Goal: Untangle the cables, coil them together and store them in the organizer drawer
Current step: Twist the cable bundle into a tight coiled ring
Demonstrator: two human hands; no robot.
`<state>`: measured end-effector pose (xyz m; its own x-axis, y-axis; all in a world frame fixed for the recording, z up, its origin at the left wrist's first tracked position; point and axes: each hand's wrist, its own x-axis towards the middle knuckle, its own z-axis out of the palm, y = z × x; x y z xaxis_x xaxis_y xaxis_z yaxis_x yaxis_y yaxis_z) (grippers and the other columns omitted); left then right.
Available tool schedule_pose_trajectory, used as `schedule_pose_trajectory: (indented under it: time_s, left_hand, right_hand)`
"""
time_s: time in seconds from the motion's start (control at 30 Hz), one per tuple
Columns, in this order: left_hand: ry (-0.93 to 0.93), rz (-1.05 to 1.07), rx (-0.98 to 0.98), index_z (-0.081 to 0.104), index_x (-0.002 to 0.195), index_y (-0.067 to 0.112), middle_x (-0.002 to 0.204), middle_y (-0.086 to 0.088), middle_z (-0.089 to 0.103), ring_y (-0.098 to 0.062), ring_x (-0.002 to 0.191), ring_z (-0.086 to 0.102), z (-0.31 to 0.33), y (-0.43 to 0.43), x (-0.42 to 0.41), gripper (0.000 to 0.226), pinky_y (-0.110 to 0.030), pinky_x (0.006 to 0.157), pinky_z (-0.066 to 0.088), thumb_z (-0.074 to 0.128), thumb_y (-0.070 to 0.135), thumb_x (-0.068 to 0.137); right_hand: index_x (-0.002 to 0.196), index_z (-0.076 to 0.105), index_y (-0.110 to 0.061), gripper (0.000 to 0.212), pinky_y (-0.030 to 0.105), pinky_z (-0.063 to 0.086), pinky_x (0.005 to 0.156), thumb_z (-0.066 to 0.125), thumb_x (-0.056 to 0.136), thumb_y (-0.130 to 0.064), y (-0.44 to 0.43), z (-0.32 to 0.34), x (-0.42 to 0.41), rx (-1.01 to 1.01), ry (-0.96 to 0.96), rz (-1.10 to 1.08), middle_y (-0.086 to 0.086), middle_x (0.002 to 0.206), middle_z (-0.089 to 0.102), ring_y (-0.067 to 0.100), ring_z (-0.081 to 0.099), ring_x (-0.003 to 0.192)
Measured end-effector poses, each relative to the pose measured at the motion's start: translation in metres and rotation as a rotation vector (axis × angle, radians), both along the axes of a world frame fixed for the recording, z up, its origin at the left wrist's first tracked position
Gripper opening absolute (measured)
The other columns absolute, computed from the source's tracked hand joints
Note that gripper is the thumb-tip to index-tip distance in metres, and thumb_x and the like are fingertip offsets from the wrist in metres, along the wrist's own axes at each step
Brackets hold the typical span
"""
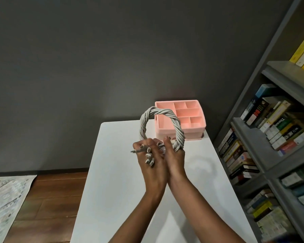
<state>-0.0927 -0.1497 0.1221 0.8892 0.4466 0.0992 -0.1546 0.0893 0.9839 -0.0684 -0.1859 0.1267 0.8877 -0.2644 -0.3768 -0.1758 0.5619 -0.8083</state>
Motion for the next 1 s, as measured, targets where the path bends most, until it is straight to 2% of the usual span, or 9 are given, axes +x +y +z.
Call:
schedule_pose_trajectory:
  time_s: [0.1, 0.23, 0.43, 0.63, 0.7, 0.77, 0.83, 0.9, 1.0]
  left_hand:
    - [-0.013, 0.021, 0.004, 0.044, 0.093, 0.006, 0.087, -0.007, 0.056, -0.001, 0.078, 0.058, 0.002, -0.001, -0.008, 0.03, -0.01, 0.071, 0.044, 0.039, 0.035, 0.098]
    - [0.036, -0.054, -0.101, 0.055, 0.088, 0.005, 0.08, -0.004, 0.062, -0.005, 0.078, 0.06, -0.006, 0.012, -0.007, 0.028, -0.013, 0.074, 0.046, 0.048, 0.031, 0.095]
    - [0.041, -0.227, -0.53, 0.064, 0.092, 0.004, 0.082, -0.002, 0.073, -0.009, 0.08, 0.068, -0.007, 0.028, 0.003, 0.011, -0.016, 0.073, 0.052, 0.058, 0.009, 0.085]
    - [0.129, -0.243, -0.85, 0.07, 0.079, 0.01, 0.08, -0.002, 0.072, -0.006, 0.076, 0.069, -0.012, 0.044, 0.017, 0.006, -0.013, 0.065, 0.053, 0.066, 0.008, 0.079]
    - [0.138, -0.262, -0.962, 0.066, 0.09, 0.005, 0.089, -0.008, 0.073, -0.011, 0.082, 0.071, -0.016, 0.047, 0.02, 0.045, -0.015, 0.066, 0.054, 0.09, 0.016, 0.054]
    - [0.158, -0.306, -1.05, 0.064, 0.098, -0.001, 0.102, -0.016, 0.069, -0.018, 0.094, 0.069, -0.019, 0.05, 0.023, 0.078, -0.017, 0.065, 0.055, 0.099, 0.021, 0.032]
    - [0.176, -0.345, -1.103, 0.067, 0.097, -0.006, 0.107, -0.022, 0.066, -0.024, 0.102, 0.066, -0.019, 0.049, 0.024, 0.08, -0.018, 0.062, 0.055, 0.099, 0.018, 0.028]
    - [0.184, -0.345, -1.163, 0.072, 0.087, -0.007, 0.099, -0.021, 0.069, -0.022, 0.092, 0.07, -0.018, 0.046, 0.026, 0.072, -0.019, 0.061, 0.056, 0.099, 0.014, 0.024]
    - [0.213, -0.316, -1.226, 0.074, 0.083, -0.006, 0.098, -0.018, 0.071, -0.019, 0.097, 0.069, -0.018, 0.041, 0.028, 0.07, -0.026, 0.079, 0.057, 0.099, 0.01, 0.02]
  right_hand:
    - [0.099, 0.057, -0.001, 0.007, 0.028, 0.056, 0.05, 0.052, 0.096, -0.006, -0.005, 0.006, 0.007, 0.143, 0.014, -0.004, 0.005, 0.059, 0.069, 0.017, 0.069, 0.055]
    - [0.125, 0.048, 0.005, 0.03, 0.028, 0.053, 0.041, 0.049, 0.098, -0.005, -0.012, 0.003, 0.012, 0.321, 0.134, 0.015, 0.013, 0.065, 0.07, 0.018, 0.069, 0.053]
    - [0.088, 0.049, 0.005, 0.015, 0.037, 0.054, 0.039, 0.043, 0.099, -0.003, -0.022, 0.016, 0.009, 0.509, 0.177, 0.049, 0.016, 0.054, 0.065, 0.023, 0.066, 0.045]
    - [0.085, 0.052, 0.002, 0.016, 0.034, 0.056, 0.044, 0.046, 0.099, -0.004, -0.016, 0.023, 0.003, 0.523, 0.173, 0.122, 0.012, 0.057, 0.067, 0.02, 0.068, 0.049]
    - [0.085, 0.053, 0.0, 0.014, 0.03, 0.056, 0.044, 0.048, 0.098, -0.005, -0.013, 0.021, 0.001, 0.509, 0.16, 0.133, 0.011, 0.059, 0.069, 0.019, 0.069, 0.051]
    - [0.086, 0.055, -0.001, 0.012, 0.028, 0.056, 0.046, 0.05, 0.096, -0.006, -0.01, 0.018, -0.001, 0.487, 0.138, 0.144, 0.009, 0.062, 0.069, 0.018, 0.069, 0.054]
    - [0.088, 0.056, -0.002, 0.01, 0.027, 0.057, 0.049, 0.051, 0.096, -0.007, -0.009, 0.017, -0.002, 0.46, 0.106, 0.164, 0.007, 0.064, 0.07, 0.017, 0.07, 0.056]
    - [0.093, 0.057, -0.004, 0.005, 0.027, 0.057, 0.052, 0.053, 0.095, -0.007, -0.01, 0.018, -0.001, 0.429, 0.072, 0.168, 0.007, 0.067, 0.071, 0.017, 0.07, 0.06]
    - [0.1, 0.057, -0.006, 0.007, 0.028, 0.058, 0.055, 0.053, 0.094, -0.005, -0.014, 0.021, -0.002, 0.38, -0.009, 0.135, 0.009, 0.068, 0.071, 0.017, 0.071, 0.065]
